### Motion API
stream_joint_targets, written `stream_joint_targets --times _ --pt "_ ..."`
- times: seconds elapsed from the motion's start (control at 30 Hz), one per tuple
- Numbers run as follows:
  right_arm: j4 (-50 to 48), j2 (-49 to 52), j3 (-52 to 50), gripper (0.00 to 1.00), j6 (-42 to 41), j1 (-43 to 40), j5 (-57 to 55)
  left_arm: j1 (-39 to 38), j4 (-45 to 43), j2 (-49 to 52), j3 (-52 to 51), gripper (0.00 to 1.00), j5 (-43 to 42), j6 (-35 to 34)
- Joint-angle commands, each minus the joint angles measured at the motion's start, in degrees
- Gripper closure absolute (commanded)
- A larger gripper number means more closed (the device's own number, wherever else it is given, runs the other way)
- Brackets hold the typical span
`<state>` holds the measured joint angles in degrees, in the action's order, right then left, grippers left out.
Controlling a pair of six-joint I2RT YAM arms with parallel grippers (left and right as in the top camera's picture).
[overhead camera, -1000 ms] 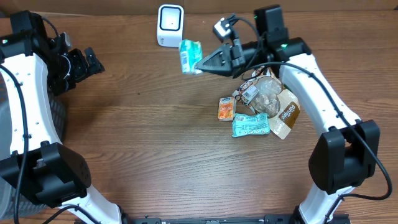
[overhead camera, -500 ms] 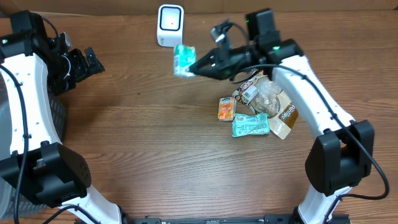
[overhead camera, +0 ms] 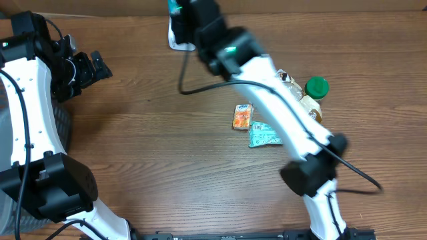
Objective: Scan the item barcode
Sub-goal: 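Hold the light blue packet against the white scanner face, then carry the light blue packet right and release it on the pile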
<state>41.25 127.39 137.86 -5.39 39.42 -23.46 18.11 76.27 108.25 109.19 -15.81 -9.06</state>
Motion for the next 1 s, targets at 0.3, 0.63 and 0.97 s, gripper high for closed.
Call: stream_joint_targets --times 0.3,0.63,0.97 --pt "-30.1 22.2 -0.3 0.96 60.8 -3.2 -9.7 -0.1 0.0 -0.6 0.8 0.01 -0.3 -0.4" --pt "-30.8 25.1 -0.6 0.96 65.9 -4.3 -3.1 -0.1 0.0 -0.6 0.8 0.0 -0.3 -0.4" --pt "-27.1 25.1 -0.6 0.96 65.7 -4.3 0.5 -0.1 0.0 -0.6 0.8 0.0 -0.3 -0.4"
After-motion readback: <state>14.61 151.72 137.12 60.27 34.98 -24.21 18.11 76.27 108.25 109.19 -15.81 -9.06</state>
